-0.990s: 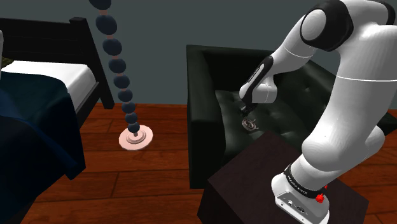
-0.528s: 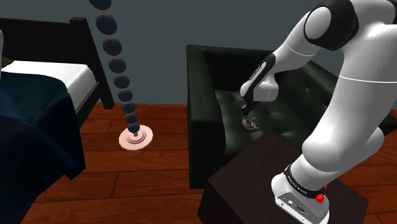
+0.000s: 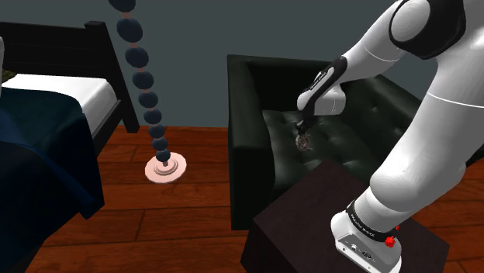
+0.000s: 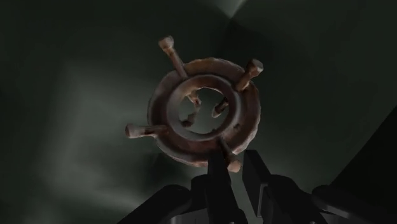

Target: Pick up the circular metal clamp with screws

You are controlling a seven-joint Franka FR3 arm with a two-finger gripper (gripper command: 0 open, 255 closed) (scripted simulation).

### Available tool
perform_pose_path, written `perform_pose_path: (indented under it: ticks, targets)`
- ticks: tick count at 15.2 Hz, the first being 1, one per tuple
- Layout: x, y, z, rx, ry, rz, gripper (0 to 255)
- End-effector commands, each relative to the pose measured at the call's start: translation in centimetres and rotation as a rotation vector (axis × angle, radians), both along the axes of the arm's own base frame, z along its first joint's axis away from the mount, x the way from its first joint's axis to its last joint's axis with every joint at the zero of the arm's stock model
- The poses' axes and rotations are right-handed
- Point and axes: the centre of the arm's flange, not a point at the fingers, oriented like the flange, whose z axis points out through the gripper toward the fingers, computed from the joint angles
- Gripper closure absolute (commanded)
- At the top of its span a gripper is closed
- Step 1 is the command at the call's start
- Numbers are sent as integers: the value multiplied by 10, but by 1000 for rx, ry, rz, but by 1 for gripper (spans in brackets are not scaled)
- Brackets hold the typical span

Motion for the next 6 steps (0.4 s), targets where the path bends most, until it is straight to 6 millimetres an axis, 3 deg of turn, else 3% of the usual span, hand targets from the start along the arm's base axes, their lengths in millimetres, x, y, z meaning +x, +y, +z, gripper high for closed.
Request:
perform_pose_path:
  ticks: [1, 6]
  targets:
    - [-1, 0, 10, 0, 0, 0, 255]
    - [-1, 0, 26, 0, 0, 0, 255]
